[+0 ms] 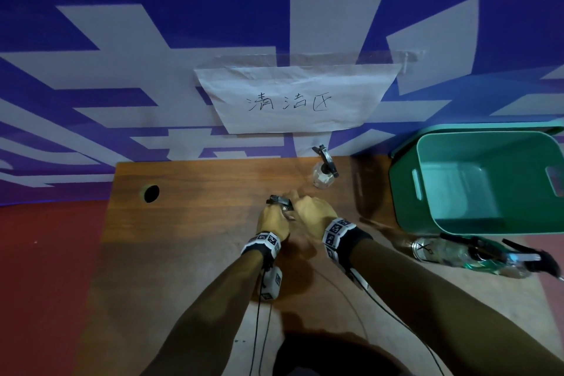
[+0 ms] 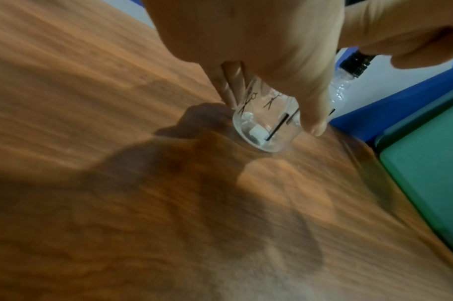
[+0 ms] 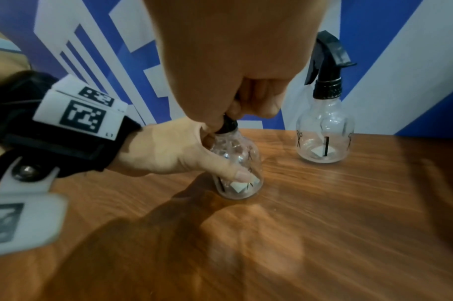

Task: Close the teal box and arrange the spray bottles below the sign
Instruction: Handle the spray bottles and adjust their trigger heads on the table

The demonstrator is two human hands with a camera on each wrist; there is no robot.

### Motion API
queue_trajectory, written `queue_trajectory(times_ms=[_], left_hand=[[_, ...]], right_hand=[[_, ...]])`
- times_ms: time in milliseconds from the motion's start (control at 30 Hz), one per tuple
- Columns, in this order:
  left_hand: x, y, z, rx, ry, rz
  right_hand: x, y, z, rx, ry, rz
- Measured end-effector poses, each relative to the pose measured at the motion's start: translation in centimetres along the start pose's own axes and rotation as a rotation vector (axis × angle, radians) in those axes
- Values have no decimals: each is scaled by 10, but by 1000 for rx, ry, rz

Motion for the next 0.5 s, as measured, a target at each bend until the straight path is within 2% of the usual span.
queue_trajectory(times_ms=[100,333,500], left_hand=[[-5,0,5,-5,28,50],[-8,0,9,19,54,39],[-7,-1,10,53,23,-19]], right_hand=[[-4,-4,8,9,-16,42],[-10,-5,13,-21,63,35],[-11,-9,26,77,127,111]])
Point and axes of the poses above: each hand's wrist, its own x-axis towards the middle knuckle, its own z-axis out of the palm, y = z × x, the point moved 1 cm from there along x, towards the middle knuckle, and after that the axes turned 12 degrees about -x, right-handed, at the moved point
